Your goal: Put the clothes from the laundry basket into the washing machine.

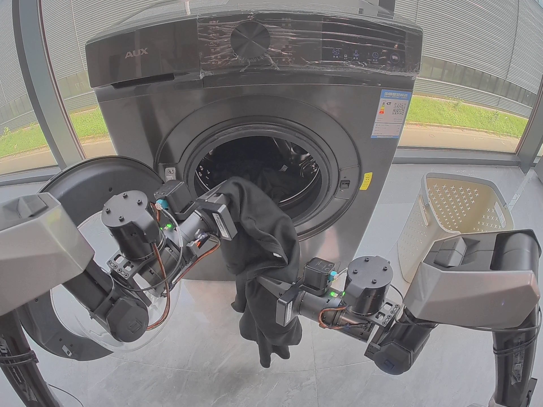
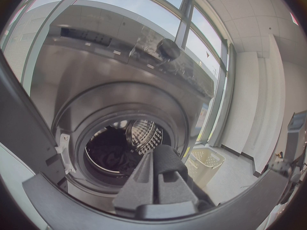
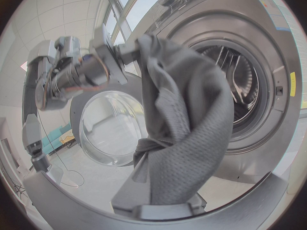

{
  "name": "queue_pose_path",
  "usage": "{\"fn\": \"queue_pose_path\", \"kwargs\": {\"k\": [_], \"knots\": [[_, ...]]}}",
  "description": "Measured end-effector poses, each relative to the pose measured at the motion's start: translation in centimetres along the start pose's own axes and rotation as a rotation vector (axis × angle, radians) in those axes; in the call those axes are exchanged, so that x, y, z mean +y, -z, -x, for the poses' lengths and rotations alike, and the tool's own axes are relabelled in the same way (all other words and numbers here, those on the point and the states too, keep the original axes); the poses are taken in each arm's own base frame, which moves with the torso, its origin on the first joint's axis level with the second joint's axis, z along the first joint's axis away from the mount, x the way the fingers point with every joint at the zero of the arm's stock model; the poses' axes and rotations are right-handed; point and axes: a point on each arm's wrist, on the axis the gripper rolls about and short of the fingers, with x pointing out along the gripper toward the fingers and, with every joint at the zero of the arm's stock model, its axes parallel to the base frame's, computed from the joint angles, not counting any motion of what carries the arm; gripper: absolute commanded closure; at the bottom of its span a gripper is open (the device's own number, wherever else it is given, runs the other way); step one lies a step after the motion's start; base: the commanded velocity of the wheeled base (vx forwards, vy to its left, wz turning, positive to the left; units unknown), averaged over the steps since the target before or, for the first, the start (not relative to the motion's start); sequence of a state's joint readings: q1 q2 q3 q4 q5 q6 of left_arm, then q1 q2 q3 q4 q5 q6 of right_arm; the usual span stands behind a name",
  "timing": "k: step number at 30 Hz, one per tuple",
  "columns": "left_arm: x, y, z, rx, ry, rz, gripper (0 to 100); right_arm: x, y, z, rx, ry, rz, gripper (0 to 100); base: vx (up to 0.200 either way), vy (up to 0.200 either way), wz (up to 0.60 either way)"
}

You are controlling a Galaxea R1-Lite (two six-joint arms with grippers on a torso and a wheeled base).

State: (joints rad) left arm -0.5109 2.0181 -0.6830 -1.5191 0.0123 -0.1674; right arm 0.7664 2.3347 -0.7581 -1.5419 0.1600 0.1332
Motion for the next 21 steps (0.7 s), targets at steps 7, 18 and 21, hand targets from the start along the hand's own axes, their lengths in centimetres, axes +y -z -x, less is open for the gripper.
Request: {"fn": "queue_pose_path", "kwargs": {"k": [7, 18, 21], "knots": [[0.7, 2.2, -0.2, 0.062, -0.020, -0.002, 0, 0.0, -1.3, 0.3, -0.032, 0.002, 0.003, 100, 0.000, 0.000, 0.00], [1.7, 5.3, 2.1, 0.216, -0.045, -0.037, 0, -2.8, -3.7, 0.0, -0.132, 0.160, -0.010, 100, 0.000, 0.000, 0.00], [1.4, 5.8, 2.6, 0.241, -0.033, -0.044, 0, -3.5, -4.3, -0.4, -0.163, 0.180, -0.009, 100, 0.000, 0.000, 0.00]]}}
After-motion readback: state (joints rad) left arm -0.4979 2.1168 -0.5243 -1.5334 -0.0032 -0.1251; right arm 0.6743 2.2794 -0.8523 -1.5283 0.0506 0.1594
